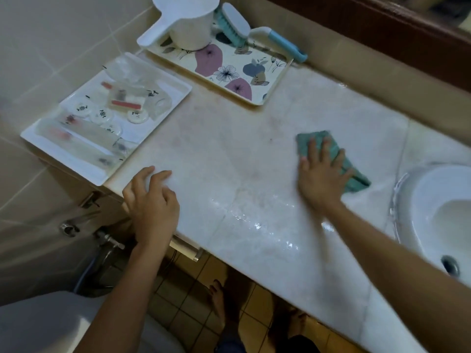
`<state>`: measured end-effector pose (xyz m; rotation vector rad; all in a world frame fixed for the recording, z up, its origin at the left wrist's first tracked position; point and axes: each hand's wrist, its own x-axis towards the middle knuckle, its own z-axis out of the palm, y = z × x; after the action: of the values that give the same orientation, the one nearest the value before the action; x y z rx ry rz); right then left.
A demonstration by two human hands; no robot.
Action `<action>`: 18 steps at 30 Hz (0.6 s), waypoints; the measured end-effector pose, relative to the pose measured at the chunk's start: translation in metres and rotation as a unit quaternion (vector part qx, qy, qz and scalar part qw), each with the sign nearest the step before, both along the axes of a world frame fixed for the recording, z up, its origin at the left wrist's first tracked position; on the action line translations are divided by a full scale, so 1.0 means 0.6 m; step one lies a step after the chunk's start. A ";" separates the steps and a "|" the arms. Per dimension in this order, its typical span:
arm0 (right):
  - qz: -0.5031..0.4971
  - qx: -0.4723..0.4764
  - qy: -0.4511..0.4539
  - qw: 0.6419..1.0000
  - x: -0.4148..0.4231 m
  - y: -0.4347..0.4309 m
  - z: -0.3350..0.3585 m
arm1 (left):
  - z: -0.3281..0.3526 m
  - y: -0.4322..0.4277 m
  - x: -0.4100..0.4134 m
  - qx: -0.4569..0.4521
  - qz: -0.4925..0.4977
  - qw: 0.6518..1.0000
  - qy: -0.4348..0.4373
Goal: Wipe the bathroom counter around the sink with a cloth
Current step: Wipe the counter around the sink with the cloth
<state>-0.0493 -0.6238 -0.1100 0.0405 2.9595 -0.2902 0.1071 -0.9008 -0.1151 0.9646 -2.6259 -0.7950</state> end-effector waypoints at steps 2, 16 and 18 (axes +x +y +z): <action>0.112 0.002 0.009 0.994 0.119 -0.036 -0.003 | 0.013 0.030 -0.005 0.014 -0.005 1.000 0.003; 0.271 0.072 -0.005 0.960 0.087 0.233 -0.008 | 0.006 0.235 -0.172 0.011 -0.296 0.953 0.065; 0.225 0.056 0.000 0.973 -0.002 0.221 -0.012 | -0.008 0.246 -0.194 -0.023 -0.304 0.951 0.044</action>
<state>-0.0506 -0.4914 -0.1173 -0.6058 2.8731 -0.0605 -0.0091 -0.7530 -0.1196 0.0776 -2.8632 -0.8618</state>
